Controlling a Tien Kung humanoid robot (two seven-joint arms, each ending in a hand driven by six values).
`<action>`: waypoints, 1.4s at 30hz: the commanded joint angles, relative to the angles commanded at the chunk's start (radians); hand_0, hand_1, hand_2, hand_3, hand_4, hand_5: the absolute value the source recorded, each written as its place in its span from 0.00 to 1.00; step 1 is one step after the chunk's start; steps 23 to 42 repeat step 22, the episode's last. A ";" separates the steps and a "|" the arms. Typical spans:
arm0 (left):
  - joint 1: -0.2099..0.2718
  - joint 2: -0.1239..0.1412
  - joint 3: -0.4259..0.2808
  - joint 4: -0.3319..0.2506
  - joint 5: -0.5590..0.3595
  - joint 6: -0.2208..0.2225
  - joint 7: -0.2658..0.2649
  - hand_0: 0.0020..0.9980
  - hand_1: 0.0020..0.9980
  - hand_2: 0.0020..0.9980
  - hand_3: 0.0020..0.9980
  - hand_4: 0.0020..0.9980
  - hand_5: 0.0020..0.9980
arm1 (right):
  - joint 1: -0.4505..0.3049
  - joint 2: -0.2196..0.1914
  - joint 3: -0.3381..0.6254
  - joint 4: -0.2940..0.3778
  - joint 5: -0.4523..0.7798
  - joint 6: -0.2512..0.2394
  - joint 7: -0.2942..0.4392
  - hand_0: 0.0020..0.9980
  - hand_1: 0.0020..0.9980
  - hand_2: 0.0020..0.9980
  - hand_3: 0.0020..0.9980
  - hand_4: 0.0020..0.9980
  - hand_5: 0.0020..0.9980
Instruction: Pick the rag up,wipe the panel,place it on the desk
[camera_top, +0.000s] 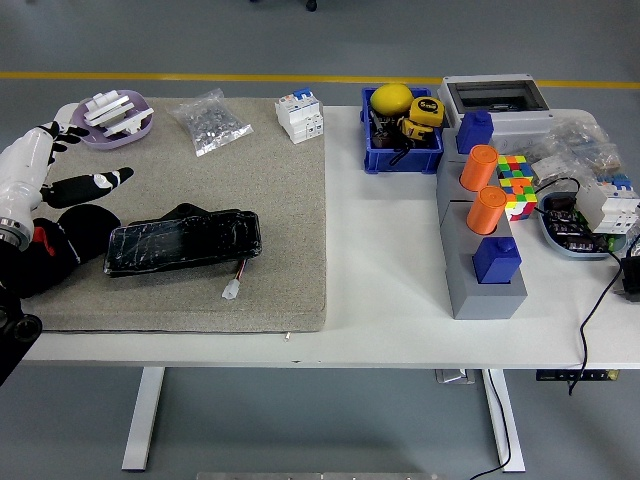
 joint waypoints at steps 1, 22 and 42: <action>0.006 0.000 -0.005 -0.002 -0.005 0.008 -0.022 0.65 0.76 0.76 0.73 1.00 0.51 | 0.000 0.000 -0.003 0.000 0.002 0.000 0.000 0.72 0.34 0.63 0.63 1.00 0.58; 0.074 -0.031 -0.064 -0.002 -0.097 0.072 -0.188 0.66 0.76 0.73 0.72 1.00 0.51 | 0.009 0.017 -0.008 0.000 -0.001 -0.004 -0.003 0.72 0.35 0.63 0.63 1.00 0.58; 0.074 -0.031 -0.064 -0.002 -0.097 0.072 -0.188 0.66 0.76 0.73 0.72 1.00 0.51 | 0.009 0.017 -0.008 0.000 -0.001 -0.004 -0.003 0.72 0.35 0.63 0.63 1.00 0.58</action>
